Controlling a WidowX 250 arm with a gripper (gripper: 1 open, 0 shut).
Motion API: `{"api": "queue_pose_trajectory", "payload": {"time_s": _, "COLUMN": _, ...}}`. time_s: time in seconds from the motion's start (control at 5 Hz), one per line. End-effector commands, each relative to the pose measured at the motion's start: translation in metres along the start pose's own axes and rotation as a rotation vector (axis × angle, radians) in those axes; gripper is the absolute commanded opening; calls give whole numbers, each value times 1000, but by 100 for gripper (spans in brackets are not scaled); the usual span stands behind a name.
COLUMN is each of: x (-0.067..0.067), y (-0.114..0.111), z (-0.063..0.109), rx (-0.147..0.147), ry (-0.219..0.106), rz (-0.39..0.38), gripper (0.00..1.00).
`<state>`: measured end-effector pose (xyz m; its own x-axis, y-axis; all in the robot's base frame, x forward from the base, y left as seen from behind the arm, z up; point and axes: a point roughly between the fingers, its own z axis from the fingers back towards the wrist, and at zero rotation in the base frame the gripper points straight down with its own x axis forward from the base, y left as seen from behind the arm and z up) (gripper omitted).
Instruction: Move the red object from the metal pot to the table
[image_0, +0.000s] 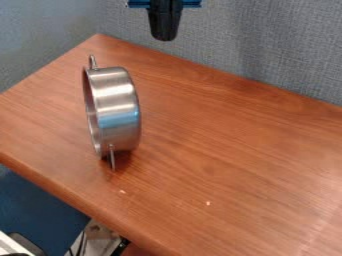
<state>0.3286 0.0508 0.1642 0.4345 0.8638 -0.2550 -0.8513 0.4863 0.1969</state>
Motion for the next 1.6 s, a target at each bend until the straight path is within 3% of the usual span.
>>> {"api": "queue_pose_trajectory", "payload": {"time_s": 0.0, "x": -24, "y": 13, "z": 10, "rx": -56, "ry": -40, "rz": -48, "gripper": 100}}
{"api": "queue_pose_trajectory", "payload": {"time_s": 0.2, "x": -47, "y": 20, "z": -10, "rx": -51, "ry": -39, "rz": -96, "gripper": 0}}
{"api": "queue_pose_trajectory", "payload": {"time_s": 0.4, "x": -85, "y": 17, "z": -16, "rx": -48, "ry": -5, "rz": -28, "gripper": 0}}
{"api": "queue_pose_trajectory", "payload": {"time_s": 0.6, "x": -132, "y": 10, "z": -18, "rx": -61, "ry": 33, "rz": 38, "gripper": 0}}
{"api": "queue_pose_trajectory", "payload": {"time_s": 0.8, "x": -153, "y": -4, "z": -35, "rx": -42, "ry": 23, "rz": 96, "gripper": 0}}
{"api": "queue_pose_trajectory", "payload": {"time_s": 1.0, "x": -155, "y": 7, "z": -45, "rx": -35, "ry": 13, "rz": 172, "gripper": 0}}
{"api": "queue_pose_trajectory", "payload": {"time_s": 1.4, "x": -176, "y": 10, "z": -106, "rx": -61, "ry": 9, "rz": 221, "gripper": 0}}
